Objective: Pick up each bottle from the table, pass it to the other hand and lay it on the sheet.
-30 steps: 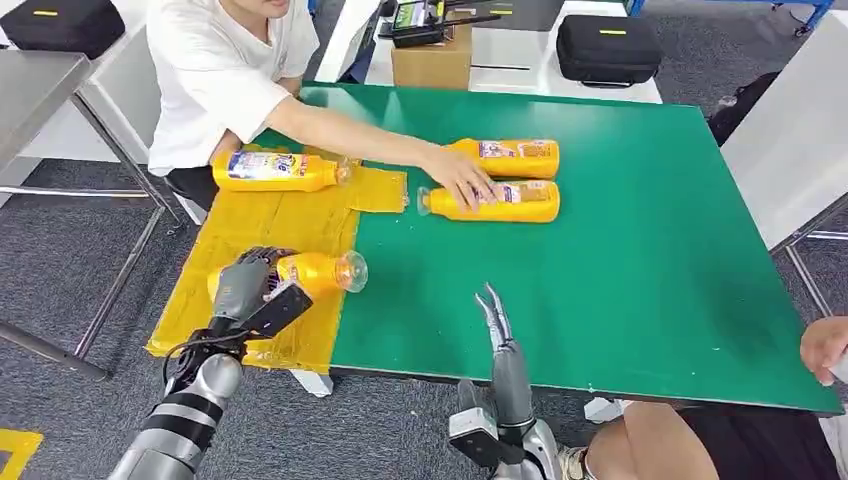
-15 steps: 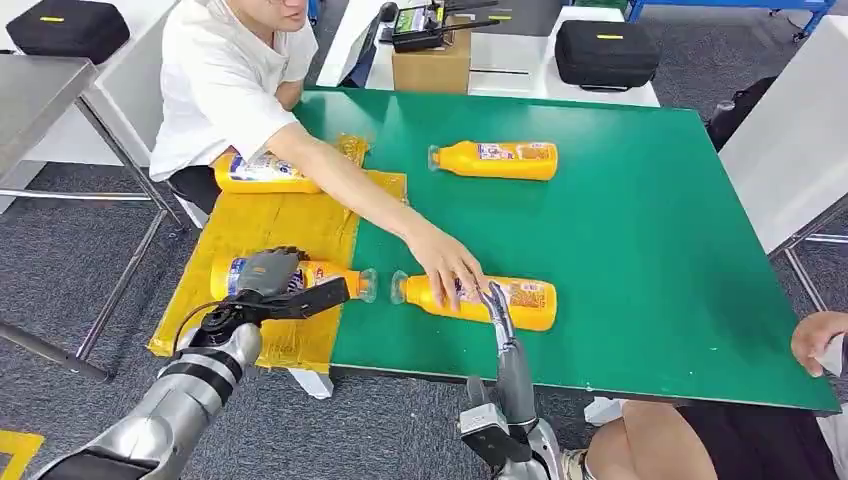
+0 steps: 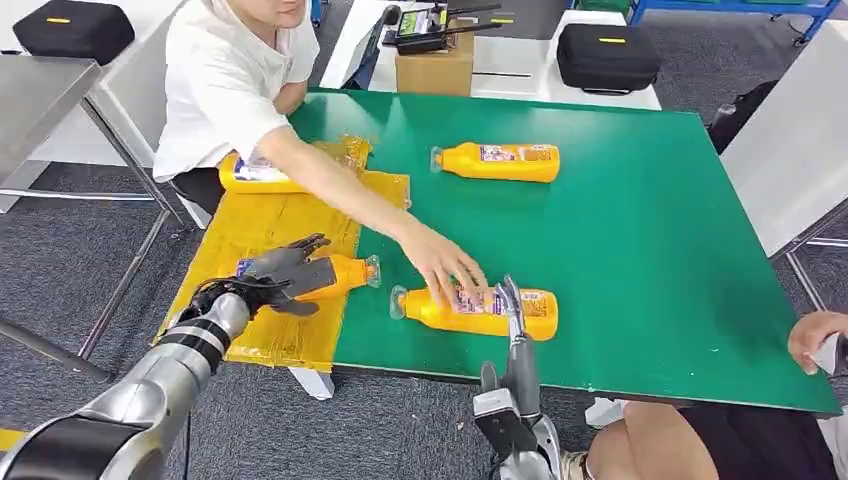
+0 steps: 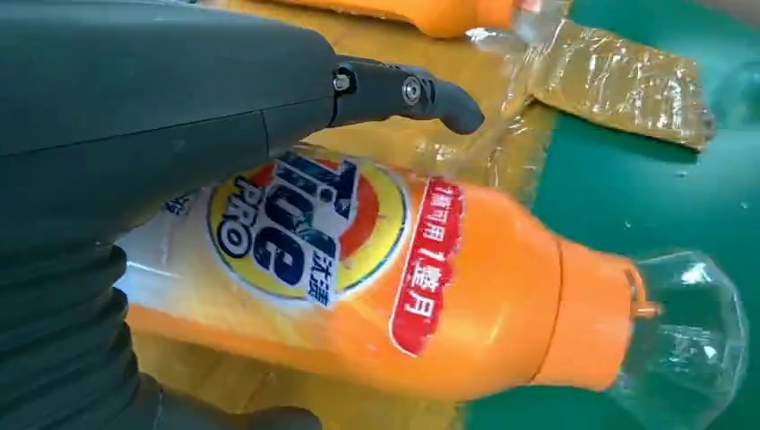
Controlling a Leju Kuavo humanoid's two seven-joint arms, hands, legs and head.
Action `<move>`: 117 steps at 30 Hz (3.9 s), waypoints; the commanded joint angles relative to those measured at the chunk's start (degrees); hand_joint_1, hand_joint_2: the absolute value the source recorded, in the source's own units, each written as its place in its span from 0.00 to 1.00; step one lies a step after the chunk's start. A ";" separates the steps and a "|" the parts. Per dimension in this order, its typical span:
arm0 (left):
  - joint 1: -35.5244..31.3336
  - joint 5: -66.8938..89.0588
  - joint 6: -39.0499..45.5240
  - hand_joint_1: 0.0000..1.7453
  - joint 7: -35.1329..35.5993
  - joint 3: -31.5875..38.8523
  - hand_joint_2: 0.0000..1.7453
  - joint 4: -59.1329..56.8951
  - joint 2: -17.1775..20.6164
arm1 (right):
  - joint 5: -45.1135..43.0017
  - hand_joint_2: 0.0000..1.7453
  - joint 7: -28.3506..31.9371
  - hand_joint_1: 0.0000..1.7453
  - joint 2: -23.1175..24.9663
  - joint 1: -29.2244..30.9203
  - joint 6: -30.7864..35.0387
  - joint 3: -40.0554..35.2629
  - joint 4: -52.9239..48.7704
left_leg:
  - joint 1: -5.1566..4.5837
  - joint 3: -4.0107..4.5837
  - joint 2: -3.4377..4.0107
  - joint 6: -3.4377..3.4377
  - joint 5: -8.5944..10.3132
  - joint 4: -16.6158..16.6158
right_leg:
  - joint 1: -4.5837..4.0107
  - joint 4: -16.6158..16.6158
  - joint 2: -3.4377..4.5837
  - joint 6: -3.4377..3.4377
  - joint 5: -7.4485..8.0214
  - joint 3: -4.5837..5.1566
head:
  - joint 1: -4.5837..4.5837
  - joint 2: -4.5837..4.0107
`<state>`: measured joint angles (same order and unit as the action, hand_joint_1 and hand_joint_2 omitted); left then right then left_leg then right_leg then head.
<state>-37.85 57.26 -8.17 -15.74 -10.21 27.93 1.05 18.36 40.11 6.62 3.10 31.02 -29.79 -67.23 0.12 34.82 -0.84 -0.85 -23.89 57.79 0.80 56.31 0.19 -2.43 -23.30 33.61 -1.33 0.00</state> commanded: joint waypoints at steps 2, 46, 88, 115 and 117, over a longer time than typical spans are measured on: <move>4.24 -20.95 -9.40 0.00 -12.45 9.50 1.00 5.49 -0.84 | -2.92 0.00 -0.11 0.00 -3.53 3.39 4.65 -5.24 4.75 | 0.02 -0.18 0.28 0.06 -0.06 -0.13 | -0.04 -0.14 0.21 0.10 0.03 -0.12 | 0.00 0.00; 35.87 -62.79 15.11 0.00 -14.76 1.36 1.00 63.53 -10.88 | 45.97 1.00 -29.03 0.00 -7.48 28.29 -5.08 9.32 41.36 | -0.04 0.51 0.31 0.01 -0.19 0.02 | 0.01 -0.02 0.09 0.03 -0.04 0.60 | 0.00 0.00; 35.86 -68.54 7.35 0.00 -12.34 1.41 1.00 57.69 -10.02 | 41.35 1.00 -22.63 1.00 -5.64 37.52 -31.87 4.87 50.58 | 0.03 0.11 0.36 0.01 -0.16 -0.05 | -0.06 -0.14 -0.01 0.05 -0.04 0.23 | -0.02 -0.02; 48.42 -72.12 9.32 0.00 -9.74 -2.81 1.00 63.59 -12.26 | -3.94 1.00 -5.48 1.00 4.20 12.69 -20.06 22.72 12.22 | 0.03 0.66 0.26 0.03 -0.23 0.02 | -0.05 -0.03 0.01 0.06 -0.15 0.74 | 0.00 0.00; 48.42 -72.12 9.32 0.00 -9.74 -2.81 1.00 63.59 -12.26 | -3.94 1.00 -5.48 1.00 4.20 12.69 -20.06 22.72 12.22 | 0.04 0.62 0.27 0.04 -0.25 0.02 | -0.05 -0.05 0.00 0.07 -0.15 0.70 | 0.00 0.00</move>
<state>10.81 -14.47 1.20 -25.77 -12.17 92.56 -12.02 14.91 34.93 10.32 16.45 11.06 -9.14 -51.07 0.16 35.56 -0.59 -0.84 -24.09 57.82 0.76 56.27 0.22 -2.43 -23.40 34.44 -1.33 0.00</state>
